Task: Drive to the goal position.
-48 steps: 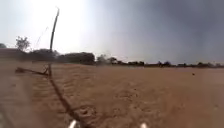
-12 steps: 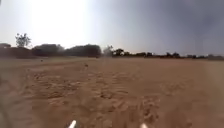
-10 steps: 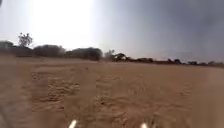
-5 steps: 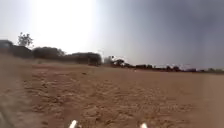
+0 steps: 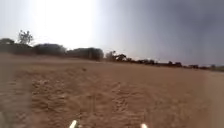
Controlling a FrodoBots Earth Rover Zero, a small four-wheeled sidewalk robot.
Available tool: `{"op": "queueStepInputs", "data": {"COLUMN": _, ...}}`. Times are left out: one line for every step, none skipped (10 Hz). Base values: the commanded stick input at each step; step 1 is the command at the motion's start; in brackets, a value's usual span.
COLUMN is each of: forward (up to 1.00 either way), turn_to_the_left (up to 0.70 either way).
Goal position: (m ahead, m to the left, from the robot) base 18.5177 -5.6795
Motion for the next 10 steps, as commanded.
{"op": "queueStepInputs", "data": {"forward": 0.70, "turn_to_the_left": 0.00}}
{"op": "queueStepInputs", "data": {"forward": 0.70, "turn_to_the_left": 0.00}}
{"op": "queueStepInputs", "data": {"forward": 0.70, "turn_to_the_left": 0.00}}
{"op": "queueStepInputs", "data": {"forward": 0.70, "turn_to_the_left": 0.00}}
{"op": "queueStepInputs", "data": {"forward": 0.70, "turn_to_the_left": 0.00}}
{"op": "queueStepInputs", "data": {"forward": 0.70, "turn_to_the_left": 0.00}}
{"op": "queueStepInputs", "data": {"forward": 0.70, "turn_to_the_left": 0.00}}
{"op": "queueStepInputs", "data": {"forward": 0.70, "turn_to_the_left": 0.00}}
{"op": "queueStepInputs", "data": {"forward": 0.70, "turn_to_the_left": 0.00}}
{"op": "queueStepInputs", "data": {"forward": 0.70, "turn_to_the_left": 0.00}}
